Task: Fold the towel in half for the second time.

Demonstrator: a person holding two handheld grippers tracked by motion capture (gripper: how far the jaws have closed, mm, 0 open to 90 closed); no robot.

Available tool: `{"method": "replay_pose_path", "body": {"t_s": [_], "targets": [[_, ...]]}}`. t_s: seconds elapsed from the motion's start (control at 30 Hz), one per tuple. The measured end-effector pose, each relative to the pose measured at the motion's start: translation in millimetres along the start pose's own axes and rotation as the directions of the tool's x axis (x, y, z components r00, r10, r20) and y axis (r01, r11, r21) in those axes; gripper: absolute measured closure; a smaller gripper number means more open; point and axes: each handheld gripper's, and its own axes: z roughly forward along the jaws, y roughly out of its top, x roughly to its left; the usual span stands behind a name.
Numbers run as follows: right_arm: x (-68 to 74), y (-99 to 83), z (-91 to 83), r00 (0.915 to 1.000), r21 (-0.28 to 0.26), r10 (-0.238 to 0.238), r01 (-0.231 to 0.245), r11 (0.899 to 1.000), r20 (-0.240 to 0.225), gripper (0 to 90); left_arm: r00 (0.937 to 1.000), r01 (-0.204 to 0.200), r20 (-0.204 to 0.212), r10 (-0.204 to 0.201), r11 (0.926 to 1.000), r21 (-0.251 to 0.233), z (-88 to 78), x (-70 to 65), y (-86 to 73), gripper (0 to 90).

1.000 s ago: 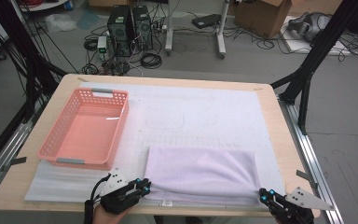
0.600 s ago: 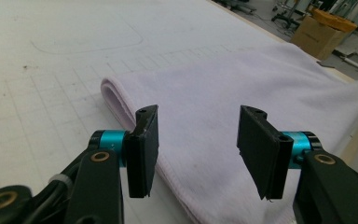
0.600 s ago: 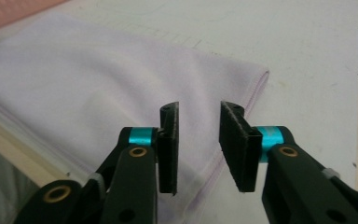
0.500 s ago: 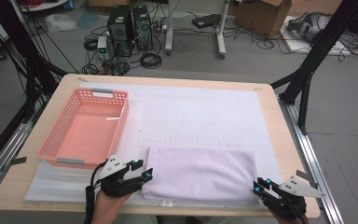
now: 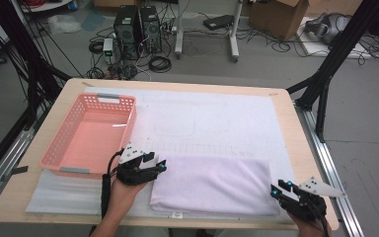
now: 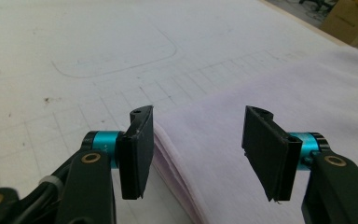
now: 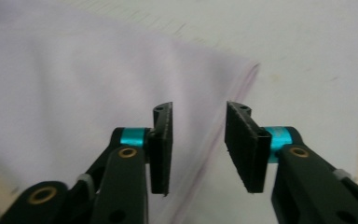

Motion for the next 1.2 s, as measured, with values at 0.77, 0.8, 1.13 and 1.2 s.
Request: {"method": "replay_pose_path", "body": {"t_s": [0.77, 0.8, 1.13, 1.2], "targets": [[-54.2, 40.3, 97.6, 0.9953, 0.159, 0.002, 0.013, 0.987, -0.097, 58.6, 0.9993, -0.001, 0.036, -0.006, 0.9793, 0.202, 60.5, 29.1, 10.1, 49.5], [-54.7, 37.6, 97.6, 0.9942, 0.151, 0.016, 0.000, 0.989, -0.107, 62.0, 0.9993, -0.010, 0.037, 0.003, 0.9792, 0.203, 60.4, 28.4, 9.8, 51.4], [-53.3, 43.3, 93.6, 0.9946, 0.090, -0.027, 0.036, 0.995, -0.100, 83.2, 0.9998, 0.017, 0.006, -0.018, 0.9919, 0.126, 56.5, 26.6, 9.1, 82.8], [-54.4, 47.2, 93.4, 0.9962, 0.063, -0.032, 0.037, 0.997, -0.081, 83.4, 0.9998, 0.022, -0.005, -0.021, 0.9944, 0.103, 56.2, 26.5, 10.4, 82.8]]}}
